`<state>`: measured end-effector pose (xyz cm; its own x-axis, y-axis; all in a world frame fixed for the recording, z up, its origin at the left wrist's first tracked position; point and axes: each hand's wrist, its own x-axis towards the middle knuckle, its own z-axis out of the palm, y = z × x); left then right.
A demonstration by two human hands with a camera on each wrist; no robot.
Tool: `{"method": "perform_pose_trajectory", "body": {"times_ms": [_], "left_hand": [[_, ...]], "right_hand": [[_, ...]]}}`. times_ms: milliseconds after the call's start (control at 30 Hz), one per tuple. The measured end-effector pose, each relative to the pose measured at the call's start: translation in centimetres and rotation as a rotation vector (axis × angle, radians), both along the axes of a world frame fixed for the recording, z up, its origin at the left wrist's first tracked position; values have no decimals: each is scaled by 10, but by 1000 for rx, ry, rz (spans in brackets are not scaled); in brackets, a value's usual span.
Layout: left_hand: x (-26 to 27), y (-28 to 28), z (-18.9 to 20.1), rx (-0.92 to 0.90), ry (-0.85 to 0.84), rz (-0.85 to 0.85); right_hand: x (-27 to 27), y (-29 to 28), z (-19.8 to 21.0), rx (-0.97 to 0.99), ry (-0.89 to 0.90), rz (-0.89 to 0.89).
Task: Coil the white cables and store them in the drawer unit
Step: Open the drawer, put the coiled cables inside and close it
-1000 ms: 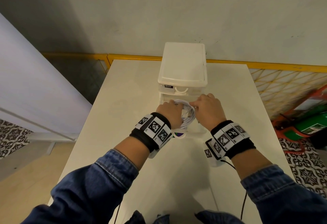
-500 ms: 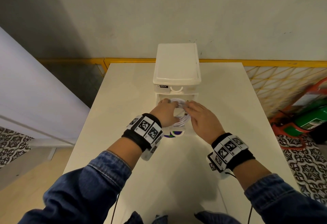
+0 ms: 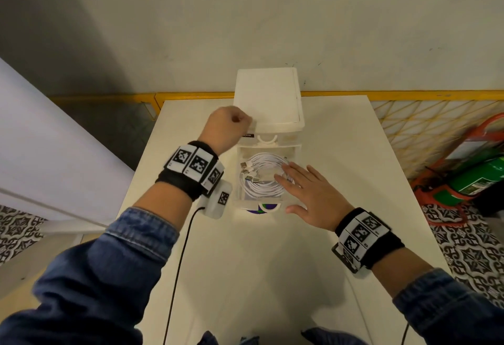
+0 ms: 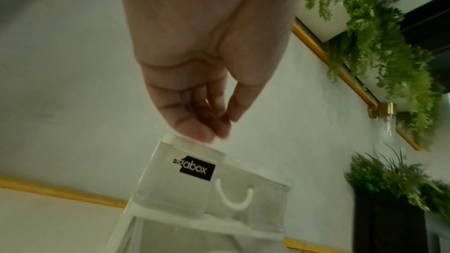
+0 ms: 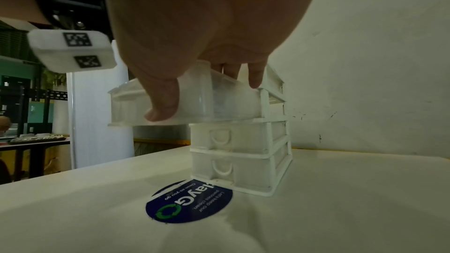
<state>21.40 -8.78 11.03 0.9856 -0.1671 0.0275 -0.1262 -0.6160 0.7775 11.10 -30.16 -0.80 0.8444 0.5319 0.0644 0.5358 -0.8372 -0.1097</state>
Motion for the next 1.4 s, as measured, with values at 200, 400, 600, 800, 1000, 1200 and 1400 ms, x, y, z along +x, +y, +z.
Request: {"method": "perform_pose_trajectory", "body": {"times_ms": [200,400,600,800,1000,1200,1400], "left_hand": [[37,-8,-11,221,245,-1],[49,-10,-22,243,294,-106],[51,-10,-23,247,309,-114],[51,-10,-24,264,308,-119],[52,-9,-21,263,327,-125],[51,-8,-19,255,341,-123],[50,-9,-20,268,327,-127]], "right_hand": [[-3,-1,-6,-48,-52,0],[7,1,0,-72,-107,7],[31,4,7,-118,-82,-45],[41,5,8,-158,-170,-40],[45,10,8,-122,-347,-97],[56,24,15,-187,-344,-223],[58,31,13,-88,-322,-250]]}}
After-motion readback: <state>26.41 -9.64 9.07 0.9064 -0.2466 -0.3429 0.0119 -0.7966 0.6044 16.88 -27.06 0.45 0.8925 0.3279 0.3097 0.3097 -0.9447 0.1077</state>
